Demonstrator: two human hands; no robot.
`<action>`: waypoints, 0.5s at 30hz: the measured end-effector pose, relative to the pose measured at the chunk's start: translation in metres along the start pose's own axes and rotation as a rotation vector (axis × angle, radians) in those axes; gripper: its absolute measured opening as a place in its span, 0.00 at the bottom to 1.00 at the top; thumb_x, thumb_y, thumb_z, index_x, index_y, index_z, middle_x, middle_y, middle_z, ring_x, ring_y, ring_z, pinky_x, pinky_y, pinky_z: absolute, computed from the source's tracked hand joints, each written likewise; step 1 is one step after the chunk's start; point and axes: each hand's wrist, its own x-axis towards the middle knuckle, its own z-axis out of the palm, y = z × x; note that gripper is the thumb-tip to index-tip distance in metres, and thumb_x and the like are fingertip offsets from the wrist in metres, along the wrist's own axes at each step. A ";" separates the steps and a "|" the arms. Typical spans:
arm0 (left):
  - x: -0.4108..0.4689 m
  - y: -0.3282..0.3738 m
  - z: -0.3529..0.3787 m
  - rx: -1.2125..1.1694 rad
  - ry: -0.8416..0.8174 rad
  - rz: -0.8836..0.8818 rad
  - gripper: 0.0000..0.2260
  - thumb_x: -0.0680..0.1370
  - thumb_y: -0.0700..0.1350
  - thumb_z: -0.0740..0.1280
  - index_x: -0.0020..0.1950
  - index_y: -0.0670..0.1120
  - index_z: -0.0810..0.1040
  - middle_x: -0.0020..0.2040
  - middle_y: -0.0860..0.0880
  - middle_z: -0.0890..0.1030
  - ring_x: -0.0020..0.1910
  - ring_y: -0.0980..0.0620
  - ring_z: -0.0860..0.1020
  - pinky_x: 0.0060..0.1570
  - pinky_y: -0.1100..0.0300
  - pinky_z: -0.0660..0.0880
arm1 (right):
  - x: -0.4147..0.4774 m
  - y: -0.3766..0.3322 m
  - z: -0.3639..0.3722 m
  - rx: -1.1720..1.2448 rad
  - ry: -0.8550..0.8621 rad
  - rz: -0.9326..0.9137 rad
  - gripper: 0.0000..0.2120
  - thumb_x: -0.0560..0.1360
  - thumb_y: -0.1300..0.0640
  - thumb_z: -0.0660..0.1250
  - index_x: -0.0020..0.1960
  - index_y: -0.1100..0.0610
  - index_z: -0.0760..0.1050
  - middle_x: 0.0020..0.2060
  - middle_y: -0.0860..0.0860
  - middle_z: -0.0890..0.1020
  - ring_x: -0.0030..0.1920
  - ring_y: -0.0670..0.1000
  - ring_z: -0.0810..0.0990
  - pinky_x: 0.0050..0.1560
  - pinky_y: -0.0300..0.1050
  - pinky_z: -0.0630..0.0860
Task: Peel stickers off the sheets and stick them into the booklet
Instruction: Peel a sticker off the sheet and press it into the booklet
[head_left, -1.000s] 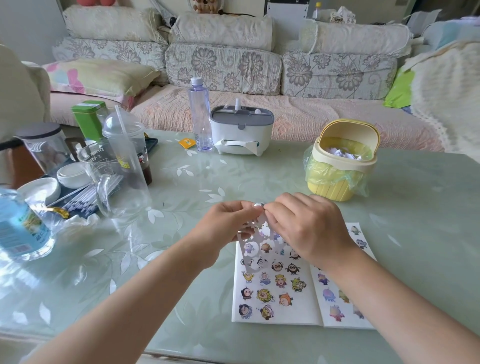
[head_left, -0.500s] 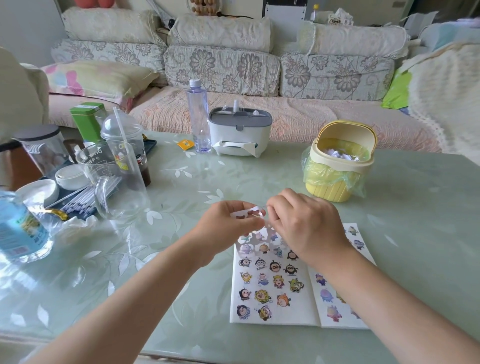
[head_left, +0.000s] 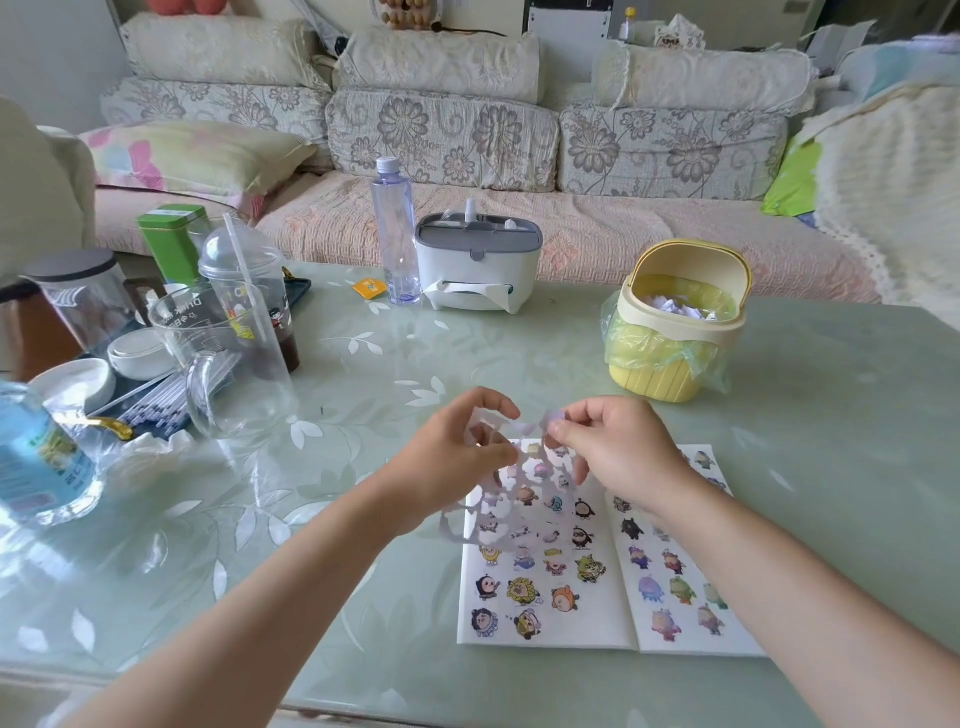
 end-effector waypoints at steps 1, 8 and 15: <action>0.001 -0.002 -0.001 0.022 -0.005 -0.009 0.12 0.76 0.36 0.70 0.53 0.53 0.77 0.38 0.47 0.76 0.33 0.50 0.79 0.43 0.53 0.72 | 0.002 0.002 -0.001 0.030 -0.006 0.053 0.09 0.79 0.55 0.67 0.42 0.54 0.82 0.34 0.49 0.86 0.28 0.49 0.81 0.35 0.41 0.71; 0.012 -0.013 -0.005 0.239 0.049 -0.015 0.12 0.76 0.45 0.73 0.57 0.56 0.76 0.39 0.52 0.77 0.34 0.54 0.76 0.43 0.57 0.77 | 0.005 0.006 -0.018 0.026 -0.045 0.001 0.04 0.77 0.52 0.71 0.44 0.50 0.82 0.29 0.50 0.83 0.24 0.42 0.75 0.36 0.42 0.73; 0.017 -0.015 -0.009 0.975 0.328 0.134 0.22 0.77 0.58 0.68 0.70 0.57 0.71 0.66 0.55 0.74 0.65 0.50 0.70 0.61 0.56 0.68 | 0.002 0.012 -0.005 -0.097 0.004 -0.213 0.06 0.73 0.58 0.76 0.44 0.46 0.86 0.28 0.35 0.80 0.25 0.42 0.72 0.33 0.32 0.69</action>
